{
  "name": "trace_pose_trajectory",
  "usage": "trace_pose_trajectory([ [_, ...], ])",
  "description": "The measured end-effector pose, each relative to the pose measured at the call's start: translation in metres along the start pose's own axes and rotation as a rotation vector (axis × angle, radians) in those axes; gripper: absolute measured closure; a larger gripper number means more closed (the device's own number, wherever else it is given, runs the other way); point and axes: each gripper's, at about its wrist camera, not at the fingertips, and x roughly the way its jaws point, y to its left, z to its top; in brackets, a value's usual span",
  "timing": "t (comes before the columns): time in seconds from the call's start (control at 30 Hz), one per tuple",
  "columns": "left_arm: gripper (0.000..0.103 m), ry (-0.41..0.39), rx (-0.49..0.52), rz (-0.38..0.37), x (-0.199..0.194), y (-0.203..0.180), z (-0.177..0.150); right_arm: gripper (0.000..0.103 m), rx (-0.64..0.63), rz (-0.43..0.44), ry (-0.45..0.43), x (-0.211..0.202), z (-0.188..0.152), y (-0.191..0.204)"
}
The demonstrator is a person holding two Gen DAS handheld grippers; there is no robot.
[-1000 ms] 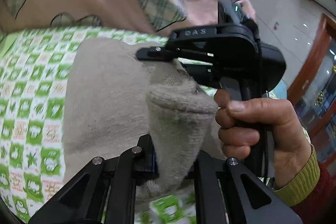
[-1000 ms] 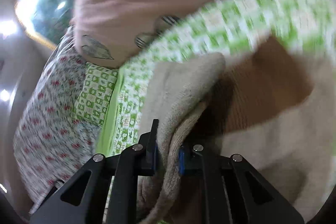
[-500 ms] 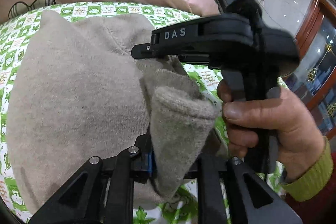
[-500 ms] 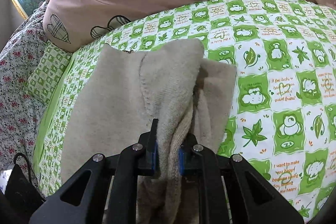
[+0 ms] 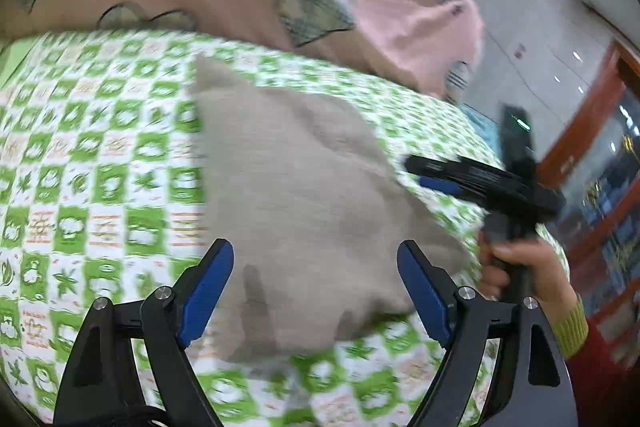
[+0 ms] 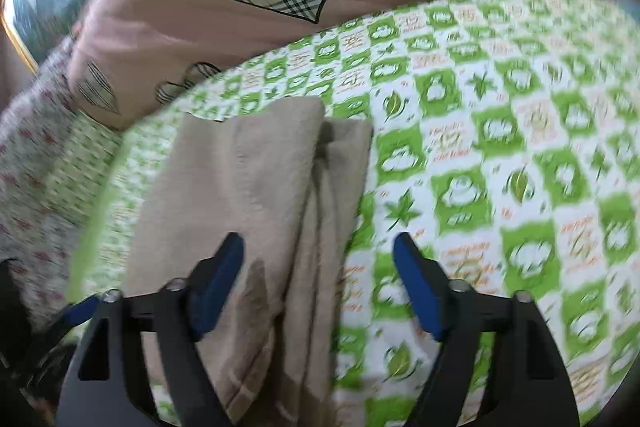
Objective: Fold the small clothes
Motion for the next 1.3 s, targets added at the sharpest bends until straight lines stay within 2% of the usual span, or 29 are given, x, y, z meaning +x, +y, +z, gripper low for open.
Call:
trace_pose_trajectory([
  [0.1, 0.018, 0.067, -0.104, -0.023, 0.024, 0.033, 0.011, 0.021, 0.048, 0.047, 0.036, 0.008, -0.001, -0.004],
  [0.27, 0.018, 0.125, -0.287, -0.141, 0.067, 0.074, 0.022, 0.021, 0.065, 0.114, 0.096, 0.030, -0.004, 0.003],
  [0.3, 0.018, 0.140, -0.307, -0.137, 0.077, 0.081, 0.024, 0.021, 0.069, 0.126, 0.107, 0.035, -0.005, 0.004],
  [0.43, 0.016, 0.169, -0.348, -0.214, 0.105, 0.093, 0.029, 0.023, 0.093, 0.115, 0.140, 0.049, -0.008, 0.001],
  [0.47, 0.017, 0.173, -0.333, -0.219, 0.110, 0.092, 0.031, 0.026, 0.091, 0.110, 0.136, 0.051, -0.008, 0.001],
  [0.5, 0.018, 0.177, -0.316, -0.215, 0.112, 0.088, 0.032, 0.044, 0.087, 0.107, 0.133, 0.051, -0.008, 0.002],
  [0.53, 0.027, 0.176, -0.300, -0.210, 0.114, 0.086, 0.034, 0.057, 0.095, 0.120, 0.145, 0.053, -0.009, 0.003],
  [0.57, 0.040, 0.176, -0.286, -0.222, 0.115, 0.084, 0.035, 0.060, 0.109, 0.136, 0.154, 0.055, -0.010, 0.003],
  [0.6, 0.042, 0.174, -0.277, -0.209, 0.116, 0.082, 0.036, 0.065, 0.105, 0.135, 0.145, 0.054, -0.011, 0.006],
  [0.67, 0.052, 0.153, -0.253, -0.196, 0.107, 0.076, 0.036, 0.069, 0.066, 0.109, 0.123, 0.049, -0.012, 0.016],
  [0.73, 0.057, 0.134, -0.238, -0.190, 0.092, 0.074, 0.036, 0.071, 0.042, 0.114, 0.100, 0.040, -0.013, 0.027],
  [0.83, 0.058, 0.095, -0.222, -0.182, 0.052, 0.076, 0.030, 0.072, 0.011, 0.148, 0.060, 0.026, -0.018, 0.049],
  [0.93, 0.058, 0.055, -0.196, -0.150, 0.004, 0.084, 0.020, 0.073, -0.004, 0.228, 0.051, 0.022, -0.033, 0.074],
  [1.03, 0.058, 0.032, -0.176, -0.108, -0.040, 0.097, 0.006, 0.073, -0.022, 0.317, 0.068, 0.029, -0.056, 0.105],
  [1.13, 0.058, 0.029, -0.178, -0.070, -0.073, 0.114, -0.012, 0.073, -0.042, 0.369, 0.090, 0.040, -0.073, 0.130],
  [1.23, 0.058, 0.044, -0.211, -0.040, -0.087, 0.134, -0.035, 0.073, -0.053, 0.394, 0.141, 0.059, -0.091, 0.150],
  [1.3, 0.057, 0.058, -0.252, -0.038, -0.085, 0.144, -0.050, 0.073, -0.063, 0.378, 0.167, 0.068, -0.102, 0.156],
])
